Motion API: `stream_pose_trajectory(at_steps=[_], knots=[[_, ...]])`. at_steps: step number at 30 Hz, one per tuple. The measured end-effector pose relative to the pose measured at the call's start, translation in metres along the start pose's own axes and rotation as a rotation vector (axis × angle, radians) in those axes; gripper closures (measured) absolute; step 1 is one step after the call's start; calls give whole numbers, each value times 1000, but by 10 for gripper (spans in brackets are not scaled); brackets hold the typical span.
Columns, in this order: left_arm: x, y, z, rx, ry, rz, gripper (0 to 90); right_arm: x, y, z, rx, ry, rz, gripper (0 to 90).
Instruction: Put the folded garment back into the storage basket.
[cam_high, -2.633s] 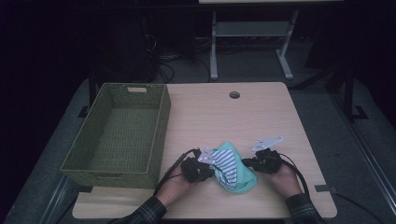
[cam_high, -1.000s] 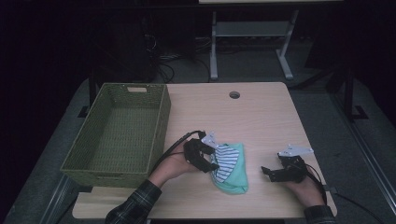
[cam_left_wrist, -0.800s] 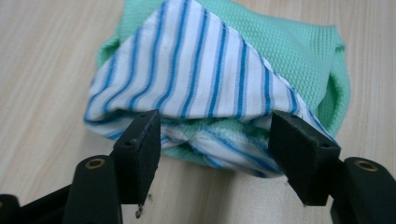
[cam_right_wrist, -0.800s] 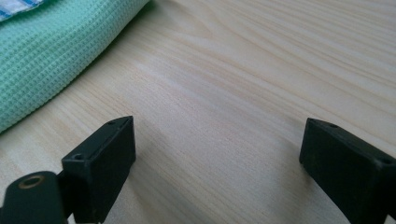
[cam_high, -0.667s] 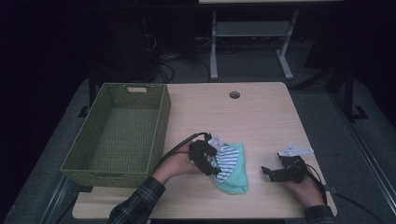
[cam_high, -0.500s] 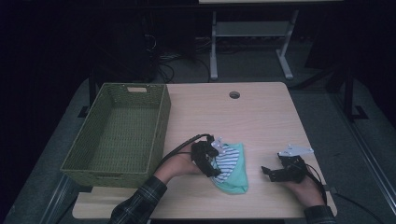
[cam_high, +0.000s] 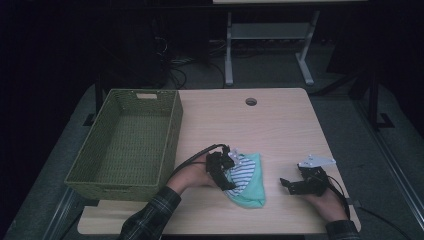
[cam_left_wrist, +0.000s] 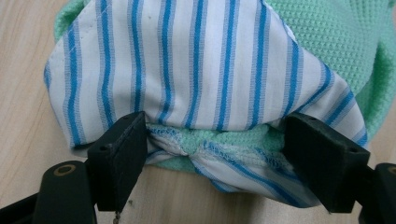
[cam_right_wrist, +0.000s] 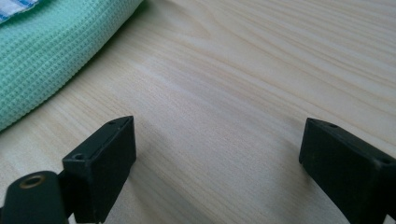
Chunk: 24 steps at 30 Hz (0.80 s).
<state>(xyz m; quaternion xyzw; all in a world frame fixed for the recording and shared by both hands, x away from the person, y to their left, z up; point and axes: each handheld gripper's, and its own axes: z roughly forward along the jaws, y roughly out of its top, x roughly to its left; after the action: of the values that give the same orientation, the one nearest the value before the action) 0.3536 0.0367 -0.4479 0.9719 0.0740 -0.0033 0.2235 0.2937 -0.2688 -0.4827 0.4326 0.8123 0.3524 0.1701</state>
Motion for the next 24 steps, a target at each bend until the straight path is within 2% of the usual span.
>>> stream_pose_trajectory(at_steps=[5, 8, 12, 17, 21, 24], knots=[[-1, 0, 0, 3, 3, -7, 234, 0, 0, 0, 0, -1, 1, 106], [-3, 1, -2, 15, 5, -7, 282, 0, 0, 0, -1, -2, 0, 106], [-7, 1, -3, 19, -2, -10, 379, 0, 0, 0, -1, -3, 1, 106], [-10, 2, -5, 19, -15, -6, 570, 0, 0, 0, -1, -3, 2, 106], [-10, 1, -6, 7, -21, -43, 673, 0, 0, 0, 0, -3, 2, 106], [-10, 1, -6, 7, -17, -64, 710, 0, 0, 0, -1, -3, 2, 106]])
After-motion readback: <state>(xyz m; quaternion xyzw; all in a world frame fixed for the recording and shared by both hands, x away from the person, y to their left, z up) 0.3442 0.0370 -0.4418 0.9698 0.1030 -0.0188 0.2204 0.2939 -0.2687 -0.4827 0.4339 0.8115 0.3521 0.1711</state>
